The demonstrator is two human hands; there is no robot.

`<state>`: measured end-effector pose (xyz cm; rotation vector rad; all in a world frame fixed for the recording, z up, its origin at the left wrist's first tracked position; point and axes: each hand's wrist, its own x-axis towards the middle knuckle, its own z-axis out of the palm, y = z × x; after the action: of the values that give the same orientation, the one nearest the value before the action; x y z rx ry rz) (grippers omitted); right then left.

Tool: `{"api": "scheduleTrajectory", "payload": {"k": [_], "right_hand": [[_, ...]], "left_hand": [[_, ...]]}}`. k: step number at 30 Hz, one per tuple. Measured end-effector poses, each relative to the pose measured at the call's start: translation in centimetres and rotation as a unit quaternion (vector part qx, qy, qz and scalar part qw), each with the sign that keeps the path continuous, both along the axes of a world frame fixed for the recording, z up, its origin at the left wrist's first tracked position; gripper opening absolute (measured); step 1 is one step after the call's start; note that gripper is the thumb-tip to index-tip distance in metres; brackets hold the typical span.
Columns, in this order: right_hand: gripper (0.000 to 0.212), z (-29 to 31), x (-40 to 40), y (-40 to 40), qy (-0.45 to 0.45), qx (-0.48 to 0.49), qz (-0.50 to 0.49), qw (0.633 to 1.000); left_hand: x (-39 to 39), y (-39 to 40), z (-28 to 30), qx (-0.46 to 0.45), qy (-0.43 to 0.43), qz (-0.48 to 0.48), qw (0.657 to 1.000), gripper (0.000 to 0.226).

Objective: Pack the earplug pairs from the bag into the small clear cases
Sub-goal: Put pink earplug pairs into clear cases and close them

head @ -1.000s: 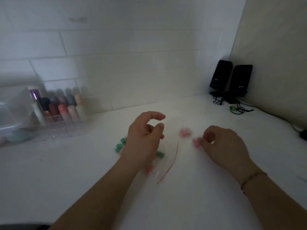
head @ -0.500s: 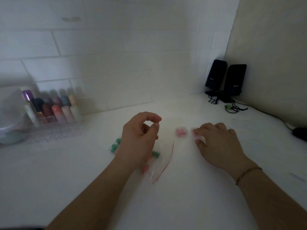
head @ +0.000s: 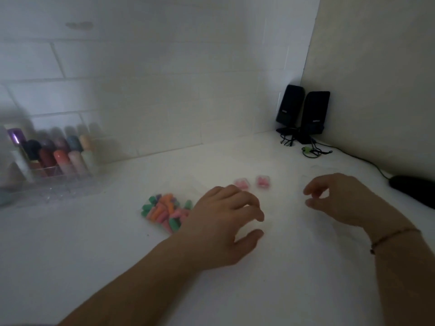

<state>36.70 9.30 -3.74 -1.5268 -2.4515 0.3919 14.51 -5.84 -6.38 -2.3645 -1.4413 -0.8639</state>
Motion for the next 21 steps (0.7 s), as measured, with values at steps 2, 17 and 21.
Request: {"api": "scheduleTrajectory", "payload": {"k": [2,17,21], "right_hand": [[0.021,0.8,0.4,-0.7,-0.031,-0.024,0.028,0.999],[0.047,1.2,0.9,-3.0,-0.205,-0.056,0.096,0.973],[0.037,0.9,0.4,-3.2,-0.186,-0.025,0.114,0.976]], "left_hand": [[0.4,0.1,-0.3,0.004,0.035,-0.012,0.999,0.018],[1.8,0.3,-1.1,-0.054,0.050,-0.051,0.996,0.014],[1.5,0.5,-1.3,-0.045,-0.031,-0.060,0.997,0.012]]}}
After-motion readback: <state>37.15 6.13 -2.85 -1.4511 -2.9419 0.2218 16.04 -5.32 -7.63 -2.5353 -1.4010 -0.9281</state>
